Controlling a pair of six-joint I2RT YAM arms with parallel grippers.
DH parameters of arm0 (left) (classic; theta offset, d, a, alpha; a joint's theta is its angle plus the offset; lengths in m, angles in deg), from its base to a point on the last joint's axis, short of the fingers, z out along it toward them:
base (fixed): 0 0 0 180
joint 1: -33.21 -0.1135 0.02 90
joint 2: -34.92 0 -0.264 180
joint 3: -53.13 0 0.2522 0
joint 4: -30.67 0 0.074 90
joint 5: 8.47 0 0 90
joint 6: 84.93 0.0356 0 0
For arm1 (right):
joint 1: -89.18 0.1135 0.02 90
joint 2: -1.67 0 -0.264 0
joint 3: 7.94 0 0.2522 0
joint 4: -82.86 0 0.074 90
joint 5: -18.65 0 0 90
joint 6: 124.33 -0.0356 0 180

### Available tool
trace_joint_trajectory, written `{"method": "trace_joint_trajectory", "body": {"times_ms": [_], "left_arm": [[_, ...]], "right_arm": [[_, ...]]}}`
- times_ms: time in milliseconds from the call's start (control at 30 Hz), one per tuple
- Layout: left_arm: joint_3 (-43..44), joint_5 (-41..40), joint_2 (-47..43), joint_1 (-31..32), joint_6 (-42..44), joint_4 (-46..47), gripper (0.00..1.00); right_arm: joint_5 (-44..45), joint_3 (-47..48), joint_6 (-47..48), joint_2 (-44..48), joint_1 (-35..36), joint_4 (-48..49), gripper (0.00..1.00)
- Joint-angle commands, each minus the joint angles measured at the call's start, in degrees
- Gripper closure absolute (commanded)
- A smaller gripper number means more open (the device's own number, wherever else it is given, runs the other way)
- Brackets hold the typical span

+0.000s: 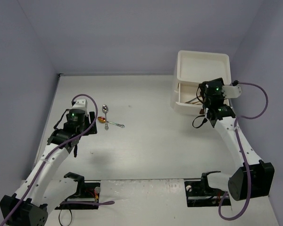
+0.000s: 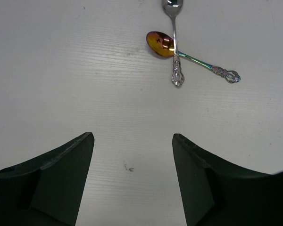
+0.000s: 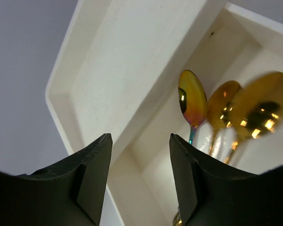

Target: Sort the eating utensils into containers

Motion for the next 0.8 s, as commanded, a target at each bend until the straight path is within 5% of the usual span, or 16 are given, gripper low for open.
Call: {"method": "trace_joint_trajectory", "body": {"times_ms": [0, 267, 767], "left_arm": [[2.54, 0.92, 2.72, -0.29, -2.37, 1.94, 0.36], [11.24, 3.61, 16.19, -0.35, -4.35, 3.34, 0.36], [33.96, 9.07, 50.11, -2.87, -6.39, 1.48, 0.48]], "right_arm": [[-4.86, 5.76, 11.77, 2.55, -0.14, 4.11, 0.46], [-20.61, 7.22, 31.96, 6.86, -0.17, 3.79, 0.40], [-28.37, -0.45, 36.69, 14.64, -0.08, 0.72, 0.38]]}}
